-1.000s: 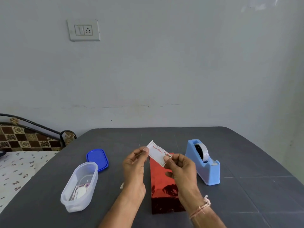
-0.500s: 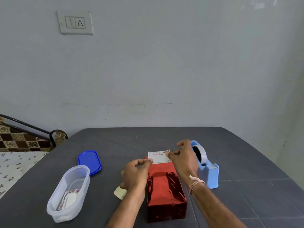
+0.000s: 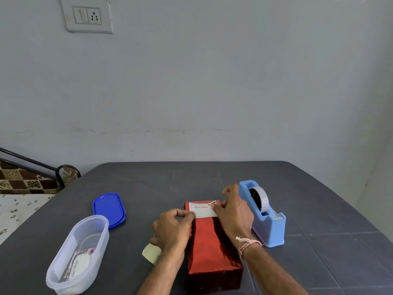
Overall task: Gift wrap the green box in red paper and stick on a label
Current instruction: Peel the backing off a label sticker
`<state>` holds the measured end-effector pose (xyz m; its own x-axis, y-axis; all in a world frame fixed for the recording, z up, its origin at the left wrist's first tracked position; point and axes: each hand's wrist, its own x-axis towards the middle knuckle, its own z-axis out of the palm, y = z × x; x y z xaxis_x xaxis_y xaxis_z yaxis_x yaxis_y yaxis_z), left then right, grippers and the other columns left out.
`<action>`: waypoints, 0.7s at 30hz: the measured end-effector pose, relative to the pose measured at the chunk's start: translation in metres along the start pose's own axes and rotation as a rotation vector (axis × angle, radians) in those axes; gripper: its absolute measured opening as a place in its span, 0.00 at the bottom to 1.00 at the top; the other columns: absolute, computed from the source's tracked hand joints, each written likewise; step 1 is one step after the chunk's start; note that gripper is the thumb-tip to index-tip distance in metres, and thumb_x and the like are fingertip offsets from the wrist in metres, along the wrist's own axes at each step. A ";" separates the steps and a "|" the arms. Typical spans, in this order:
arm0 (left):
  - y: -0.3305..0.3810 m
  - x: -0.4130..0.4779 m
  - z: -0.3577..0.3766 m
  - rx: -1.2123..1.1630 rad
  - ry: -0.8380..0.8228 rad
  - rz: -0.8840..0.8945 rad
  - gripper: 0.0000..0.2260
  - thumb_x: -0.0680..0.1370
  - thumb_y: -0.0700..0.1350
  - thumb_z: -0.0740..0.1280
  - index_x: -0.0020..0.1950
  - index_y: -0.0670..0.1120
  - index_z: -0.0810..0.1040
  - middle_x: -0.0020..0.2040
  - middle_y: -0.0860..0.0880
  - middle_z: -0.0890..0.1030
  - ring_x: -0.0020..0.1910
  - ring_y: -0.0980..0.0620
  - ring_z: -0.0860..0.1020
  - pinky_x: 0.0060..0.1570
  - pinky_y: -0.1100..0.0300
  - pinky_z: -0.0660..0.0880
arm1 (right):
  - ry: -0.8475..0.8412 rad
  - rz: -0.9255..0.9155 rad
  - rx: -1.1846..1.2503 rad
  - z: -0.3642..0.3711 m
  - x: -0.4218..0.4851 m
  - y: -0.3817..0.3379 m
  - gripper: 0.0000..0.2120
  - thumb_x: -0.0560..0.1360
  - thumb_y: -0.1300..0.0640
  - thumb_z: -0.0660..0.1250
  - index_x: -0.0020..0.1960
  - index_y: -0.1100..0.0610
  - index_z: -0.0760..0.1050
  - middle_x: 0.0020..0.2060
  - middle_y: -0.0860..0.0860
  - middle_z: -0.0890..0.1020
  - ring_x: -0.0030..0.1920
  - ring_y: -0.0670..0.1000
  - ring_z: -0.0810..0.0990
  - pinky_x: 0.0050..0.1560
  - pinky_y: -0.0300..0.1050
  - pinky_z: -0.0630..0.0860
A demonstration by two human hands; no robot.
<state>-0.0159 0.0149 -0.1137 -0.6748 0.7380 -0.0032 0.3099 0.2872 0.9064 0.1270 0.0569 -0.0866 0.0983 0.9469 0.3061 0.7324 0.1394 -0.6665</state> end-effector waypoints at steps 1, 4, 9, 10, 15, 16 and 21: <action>0.000 0.000 0.001 0.005 0.006 0.003 0.07 0.72 0.56 0.75 0.37 0.56 0.83 0.42 0.60 0.81 0.62 0.51 0.71 0.56 0.48 0.63 | 0.001 -0.012 -0.011 0.001 0.000 0.001 0.19 0.77 0.51 0.72 0.57 0.47 0.63 0.38 0.42 0.81 0.41 0.47 0.80 0.37 0.45 0.70; -0.001 0.002 0.001 0.007 0.004 0.014 0.07 0.72 0.55 0.75 0.37 0.55 0.82 0.43 0.60 0.81 0.62 0.51 0.71 0.56 0.48 0.62 | 0.004 -0.046 -0.044 0.003 0.000 0.003 0.18 0.78 0.52 0.71 0.58 0.47 0.63 0.39 0.42 0.81 0.42 0.46 0.80 0.36 0.43 0.70; -0.003 0.002 0.001 -0.031 -0.016 0.013 0.07 0.71 0.55 0.76 0.41 0.56 0.80 0.48 0.58 0.81 0.61 0.51 0.71 0.54 0.49 0.61 | -0.016 -0.059 -0.066 0.005 0.000 0.005 0.17 0.77 0.53 0.72 0.58 0.48 0.65 0.43 0.43 0.79 0.43 0.45 0.78 0.32 0.36 0.63; -0.004 0.003 0.001 -0.047 -0.023 0.021 0.07 0.71 0.55 0.76 0.42 0.57 0.79 0.50 0.59 0.81 0.61 0.51 0.71 0.54 0.49 0.62 | -0.020 -0.046 -0.056 0.004 0.002 0.006 0.17 0.77 0.53 0.72 0.57 0.48 0.66 0.45 0.43 0.79 0.44 0.45 0.78 0.33 0.36 0.64; -0.013 0.013 0.005 -0.151 -0.177 0.073 0.16 0.62 0.65 0.66 0.47 0.69 0.82 0.50 0.63 0.83 0.57 0.51 0.79 0.59 0.40 0.77 | -0.069 -0.038 0.074 0.005 0.006 0.018 0.06 0.77 0.52 0.72 0.48 0.42 0.77 0.50 0.42 0.78 0.46 0.42 0.79 0.43 0.41 0.78; -0.018 0.015 0.007 -0.175 -0.208 0.068 0.17 0.61 0.66 0.66 0.48 0.69 0.83 0.49 0.63 0.84 0.57 0.51 0.81 0.59 0.39 0.77 | -0.097 -0.031 0.109 0.005 0.005 0.020 0.04 0.77 0.49 0.73 0.45 0.41 0.79 0.51 0.41 0.78 0.46 0.41 0.79 0.44 0.41 0.78; -0.026 0.018 0.004 -0.262 -0.283 0.041 0.15 0.64 0.62 0.72 0.50 0.65 0.85 0.46 0.61 0.86 0.51 0.55 0.85 0.58 0.38 0.79 | -0.177 0.080 0.317 0.007 0.001 0.034 0.06 0.71 0.48 0.75 0.45 0.37 0.83 0.51 0.42 0.83 0.48 0.45 0.84 0.52 0.53 0.83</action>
<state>-0.0336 0.0229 -0.1385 -0.4423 0.8956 -0.0485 0.1262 0.1157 0.9852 0.1478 0.0650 -0.1138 0.0083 0.9900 0.1408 0.4793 0.1197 -0.8695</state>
